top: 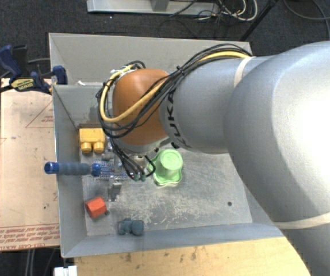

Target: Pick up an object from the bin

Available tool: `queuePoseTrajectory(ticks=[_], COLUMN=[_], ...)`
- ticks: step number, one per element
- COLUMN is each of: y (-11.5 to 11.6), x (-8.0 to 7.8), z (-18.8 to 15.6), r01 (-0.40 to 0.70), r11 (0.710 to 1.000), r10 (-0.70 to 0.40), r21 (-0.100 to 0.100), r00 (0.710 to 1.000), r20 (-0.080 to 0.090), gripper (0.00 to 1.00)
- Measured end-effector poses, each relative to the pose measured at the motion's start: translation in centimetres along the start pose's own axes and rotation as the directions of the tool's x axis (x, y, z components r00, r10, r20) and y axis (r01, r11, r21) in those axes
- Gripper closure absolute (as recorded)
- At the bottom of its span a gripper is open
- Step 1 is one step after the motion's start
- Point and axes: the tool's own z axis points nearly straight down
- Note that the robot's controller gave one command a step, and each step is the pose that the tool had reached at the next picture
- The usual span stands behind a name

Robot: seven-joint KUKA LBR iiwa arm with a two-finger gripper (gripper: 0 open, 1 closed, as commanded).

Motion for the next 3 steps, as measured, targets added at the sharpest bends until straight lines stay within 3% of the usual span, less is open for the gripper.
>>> queuePoseTrajectory(ticks=[1,2,3], y=[0.3,0.2,0.3], x=[0.5,0.8,0.7], z=[0.0,2.7,2.5], r01=[0.016,-0.061,-0.062], r11=[1.0,0.998,0.998], r10=[-0.016,0.061,0.062], r21=[0.001,-0.003,-0.001], r00=[1.0,0.998,0.998], r20=[-0.002,0.006,0.001], gripper=[0.0,0.0,0.0])
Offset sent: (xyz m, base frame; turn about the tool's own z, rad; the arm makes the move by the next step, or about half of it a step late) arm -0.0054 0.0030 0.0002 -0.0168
